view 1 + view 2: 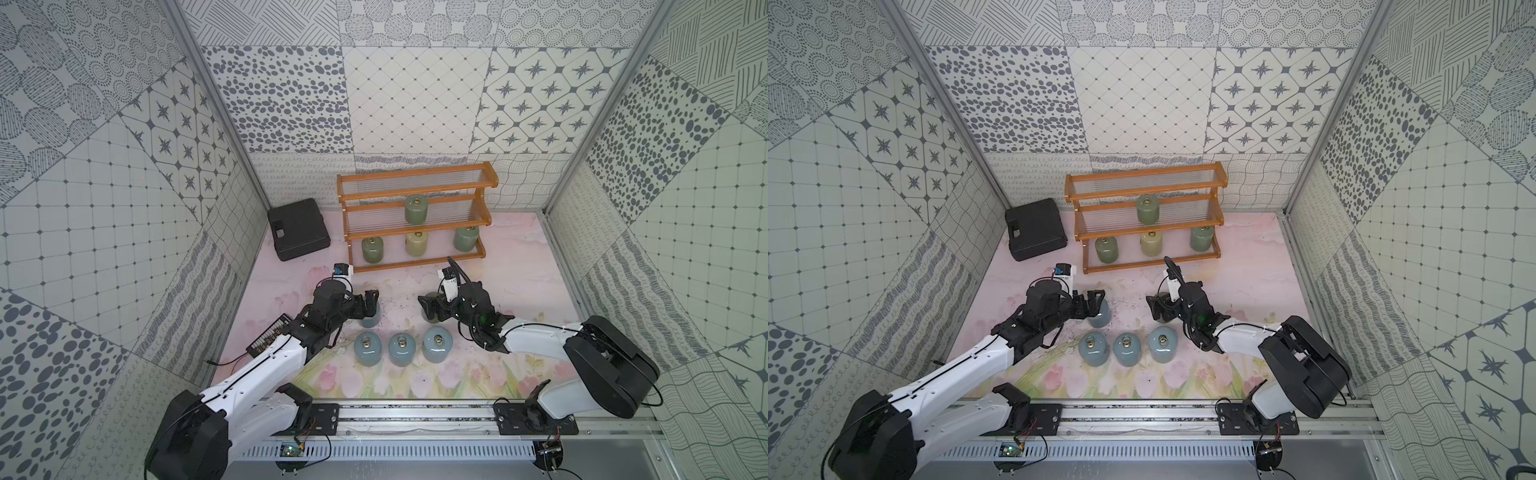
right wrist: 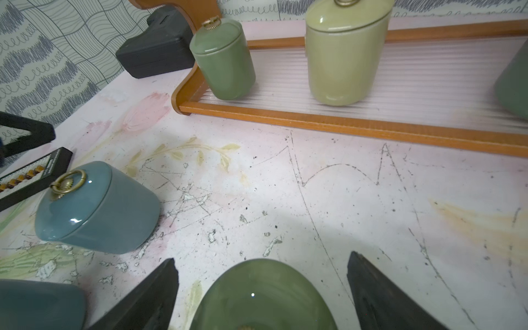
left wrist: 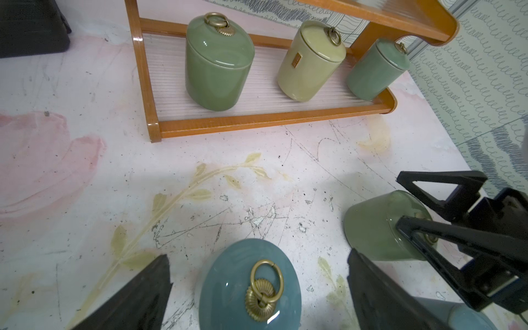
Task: Remove the tea canisters from the shelf
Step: Place the tea canister at the center of the board, then pick up the tea canister from the shelf.
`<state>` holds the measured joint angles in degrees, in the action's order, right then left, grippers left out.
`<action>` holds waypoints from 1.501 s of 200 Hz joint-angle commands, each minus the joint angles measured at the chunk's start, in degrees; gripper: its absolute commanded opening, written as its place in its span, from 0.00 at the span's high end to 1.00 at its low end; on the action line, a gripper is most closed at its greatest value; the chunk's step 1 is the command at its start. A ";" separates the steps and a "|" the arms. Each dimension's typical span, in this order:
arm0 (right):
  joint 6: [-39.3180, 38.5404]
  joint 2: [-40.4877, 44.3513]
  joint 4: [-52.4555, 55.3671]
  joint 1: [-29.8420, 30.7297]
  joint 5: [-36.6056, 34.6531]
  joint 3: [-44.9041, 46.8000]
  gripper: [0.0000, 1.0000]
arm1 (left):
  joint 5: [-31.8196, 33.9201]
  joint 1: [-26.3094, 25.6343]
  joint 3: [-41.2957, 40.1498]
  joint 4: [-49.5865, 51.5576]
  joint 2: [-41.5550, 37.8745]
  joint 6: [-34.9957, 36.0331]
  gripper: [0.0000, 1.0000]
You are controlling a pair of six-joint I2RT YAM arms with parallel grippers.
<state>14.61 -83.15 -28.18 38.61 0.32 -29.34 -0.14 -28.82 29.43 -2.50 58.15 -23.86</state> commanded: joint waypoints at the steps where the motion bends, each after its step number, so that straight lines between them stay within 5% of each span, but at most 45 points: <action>1: -0.73 3.40 2.05 0.39 -1.24 -0.63 0.03 | -1.79 0.08 3.31 1.68 0.93 3.16 0.00; 85: -0.89 14.39 15.35 -3.35 -4.16 -5.57 0.01 | -3.08 -0.10 19.03 -0.91 15.89 11.35 0.00; 197: 1.30 19.83 20.30 -8.03 -3.56 -4.85 0.01 | -1.05 -2.29 40.88 -19.46 41.05 20.12 0.00; 300: 0.96 21.48 21.79 -8.16 -4.01 -4.14 0.00 | -3.07 -2.28 50.85 -23.80 50.60 22.18 0.00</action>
<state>15.07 -62.76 -5.69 30.72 -3.60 -34.04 -2.33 -31.07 77.12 -20.51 106.69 -4.58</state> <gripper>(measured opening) 0.998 0.999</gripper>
